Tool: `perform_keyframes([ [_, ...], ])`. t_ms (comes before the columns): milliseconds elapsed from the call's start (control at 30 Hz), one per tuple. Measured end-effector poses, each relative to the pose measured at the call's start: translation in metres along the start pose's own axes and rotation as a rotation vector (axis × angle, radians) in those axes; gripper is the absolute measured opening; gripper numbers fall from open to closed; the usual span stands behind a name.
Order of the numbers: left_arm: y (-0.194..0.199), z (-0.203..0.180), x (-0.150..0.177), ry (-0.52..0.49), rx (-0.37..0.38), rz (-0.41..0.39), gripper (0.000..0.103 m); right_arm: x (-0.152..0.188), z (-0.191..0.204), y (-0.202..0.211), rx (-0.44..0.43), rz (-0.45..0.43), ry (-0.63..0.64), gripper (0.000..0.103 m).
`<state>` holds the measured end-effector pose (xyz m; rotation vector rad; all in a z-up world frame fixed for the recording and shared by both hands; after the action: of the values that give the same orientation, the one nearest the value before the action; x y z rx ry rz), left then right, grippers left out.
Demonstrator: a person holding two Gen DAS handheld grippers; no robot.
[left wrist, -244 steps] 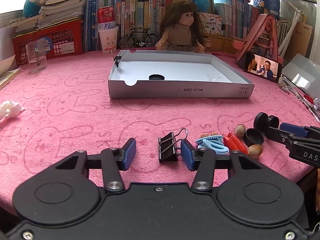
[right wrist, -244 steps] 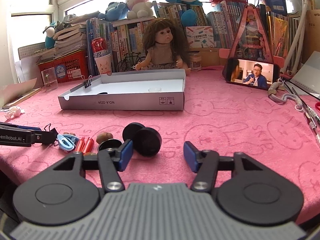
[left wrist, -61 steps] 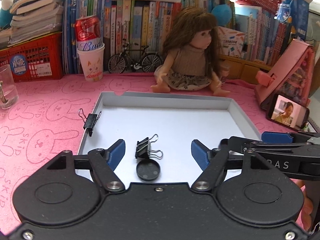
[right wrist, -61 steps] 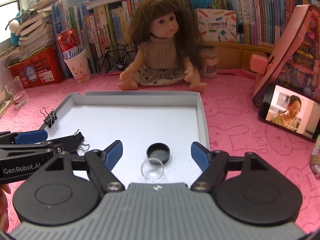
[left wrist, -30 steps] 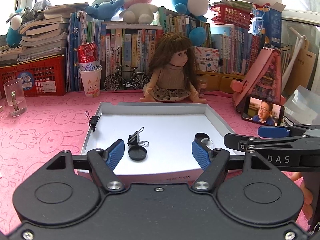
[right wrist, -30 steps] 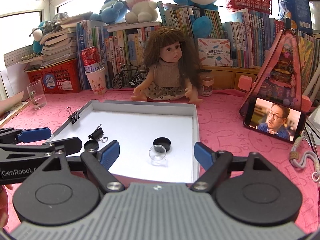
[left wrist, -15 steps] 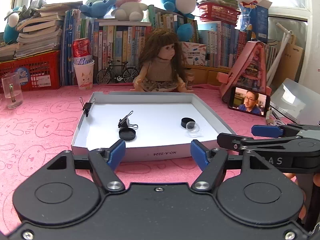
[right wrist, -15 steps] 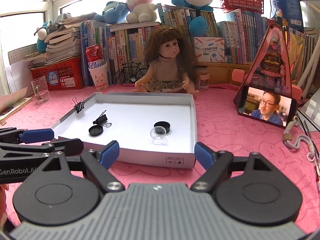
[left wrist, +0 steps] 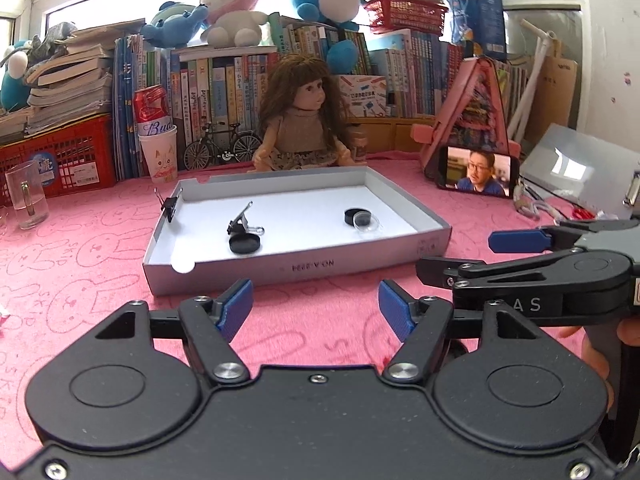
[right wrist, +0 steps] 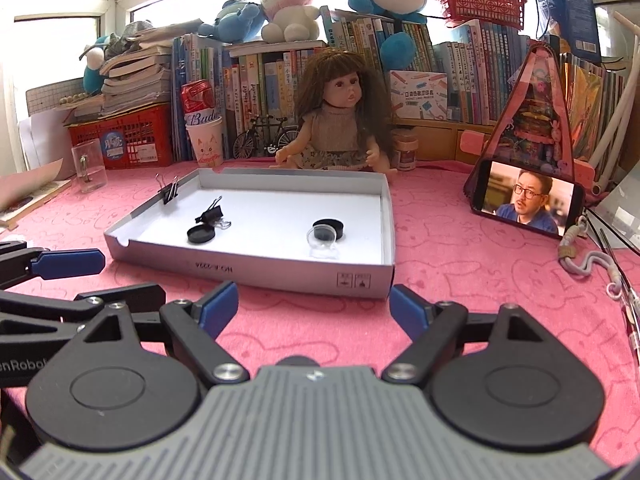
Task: Organize rigid objects
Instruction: 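Withdraw both tools from the box toward the remaining objects, then grasp the blue hair clip with the left tool while the right tool grasps a black jar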
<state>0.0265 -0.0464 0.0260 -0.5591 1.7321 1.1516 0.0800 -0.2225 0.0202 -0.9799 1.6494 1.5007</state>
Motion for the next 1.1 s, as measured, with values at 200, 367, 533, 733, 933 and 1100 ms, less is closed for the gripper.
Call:
perform_keyframes([
  [200, 0.005, -0.005, 0.017, -0.001, 0.027, 0.041, 0.061, 0.017, 0.001, 0.006, -0.024, 0.007, 0.022, 0.09],
  [367, 0.008, -0.004, 0.031, 0.024, 0.025, 0.078, 0.048, 0.028, -0.003, 0.009, -0.011, 0.016, 0.045, 0.09],
  [533, 0.015, -0.004, 0.035, 0.024, 0.029, 0.085, 0.046, 0.035, -0.013, 0.012, -0.011, 0.029, 0.037, 0.09],
  [733, 0.02, -0.009, 0.037, 0.007, 0.058, 0.096, 0.037, 0.042, -0.012, 0.019, -0.024, 0.019, 0.085, 0.089],
  [933, 0.02, -0.013, 0.039, 0.003, 0.064, 0.109, 0.032, 0.045, -0.01, 0.025, -0.035, 0.018, 0.115, 0.081],
  [1100, 0.015, -0.014, 0.041, -0.006, 0.048, 0.133, 0.033, 0.046, -0.012, 0.03, -0.062, 0.018, 0.133, 0.08],
])
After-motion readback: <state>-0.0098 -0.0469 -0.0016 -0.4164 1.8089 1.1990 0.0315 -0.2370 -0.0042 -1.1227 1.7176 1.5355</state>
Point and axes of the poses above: each gripper's, at about its wrist camera, not at the fingertips, and y roughly against the way its jaws point, z to its left, x to its underside, the point moved 1 cm from there along -y, roughly the way its jaws point, and after that the axes turned 13 degrees about x, right-handed, at the moved point
